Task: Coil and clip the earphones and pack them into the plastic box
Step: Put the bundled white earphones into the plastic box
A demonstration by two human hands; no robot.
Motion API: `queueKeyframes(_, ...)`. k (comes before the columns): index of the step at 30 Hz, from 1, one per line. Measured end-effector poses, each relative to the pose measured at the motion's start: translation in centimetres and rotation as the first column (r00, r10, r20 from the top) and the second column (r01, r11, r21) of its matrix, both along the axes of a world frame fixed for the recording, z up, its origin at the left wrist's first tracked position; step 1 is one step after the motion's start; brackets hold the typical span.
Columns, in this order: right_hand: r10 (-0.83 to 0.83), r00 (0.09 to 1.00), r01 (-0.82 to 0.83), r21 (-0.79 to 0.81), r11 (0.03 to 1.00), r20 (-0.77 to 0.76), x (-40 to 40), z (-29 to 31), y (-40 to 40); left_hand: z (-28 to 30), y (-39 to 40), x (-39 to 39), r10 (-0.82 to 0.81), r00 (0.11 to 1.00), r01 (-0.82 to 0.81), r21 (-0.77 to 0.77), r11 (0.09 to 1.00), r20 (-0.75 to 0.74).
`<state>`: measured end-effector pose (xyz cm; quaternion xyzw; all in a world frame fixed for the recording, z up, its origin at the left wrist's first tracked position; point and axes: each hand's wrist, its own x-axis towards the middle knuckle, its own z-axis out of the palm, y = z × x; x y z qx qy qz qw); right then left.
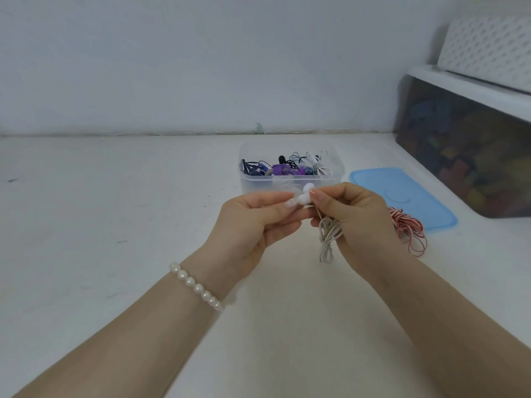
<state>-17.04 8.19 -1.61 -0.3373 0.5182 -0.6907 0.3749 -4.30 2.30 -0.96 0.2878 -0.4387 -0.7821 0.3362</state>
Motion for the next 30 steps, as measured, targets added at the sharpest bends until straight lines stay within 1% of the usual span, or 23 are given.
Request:
queueKeyframes(3,0.097,0.987,-0.104,0.055,0.993,0.130,0.0,0.3,0.0,0.0,-0.3,0.0,-0.042,0.999,0.042,0.074,0.996,-0.012)
queueKeyframes(6,0.148,0.967,-0.169,0.090,0.981,0.208,0.0,0.4,0.1,-0.1,-0.4,-0.1,-0.059,0.998,0.061,0.083,0.995,-0.023)
queueKeyframes(9,0.160,0.948,-0.197,0.113,0.974,0.276,0.1,0.3,0.1,-0.3,-0.3,-0.2,-0.064,0.998,0.065,0.048,0.997,-0.023)
queueKeyframes(13,0.182,0.911,-0.233,0.098,0.967,0.371,0.3,0.3,0.0,-0.4,-0.1,-0.4,-0.046,0.999,0.046,-0.043,0.998,-0.007)
queueKeyframes(16,0.189,0.907,-0.242,0.098,0.965,0.377,0.4,0.3,0.0,-0.5,-0.2,-0.4,-0.031,0.999,0.031,-0.074,0.997,-0.006)
queueKeyframes(19,0.163,0.930,-0.213,0.119,0.970,0.331,0.6,0.2,0.0,-0.7,-0.1,-0.3,-0.022,1.000,0.021,-0.088,0.996,-0.015)
queueKeyframes(21,0.125,0.954,-0.165,0.131,0.978,0.272,0.5,0.1,0.0,-0.7,-0.2,-0.3,-0.021,1.000,0.019,-0.101,0.995,-0.018)
queueKeyframes(23,0.083,0.980,-0.109,0.141,0.984,0.183,0.4,-0.1,-0.1,-0.9,-0.3,-0.2,-0.029,0.999,0.027,-0.105,0.994,-0.013)
queueKeyframes(25,0.039,0.998,-0.047,0.140,0.989,0.055,0.3,-0.3,-0.1,-1.1,-0.4,-0.2,-0.051,0.999,0.050,-0.096,0.994,-0.006)
queueKeyframes(28,-0.008,0.992,0.021,0.101,0.995,-0.125,0.0,-0.1,0.0,-1.2,-0.6,-0.3,-0.091,0.996,0.090,-0.081,0.993,-0.009)
queueKeyframes(30,0.006,0.981,0.009,0.078,0.997,-0.194,-0.1,0.2,0.2,-1.0,-0.8,-0.3,-0.099,0.995,0.097,-0.086,0.992,-0.018)
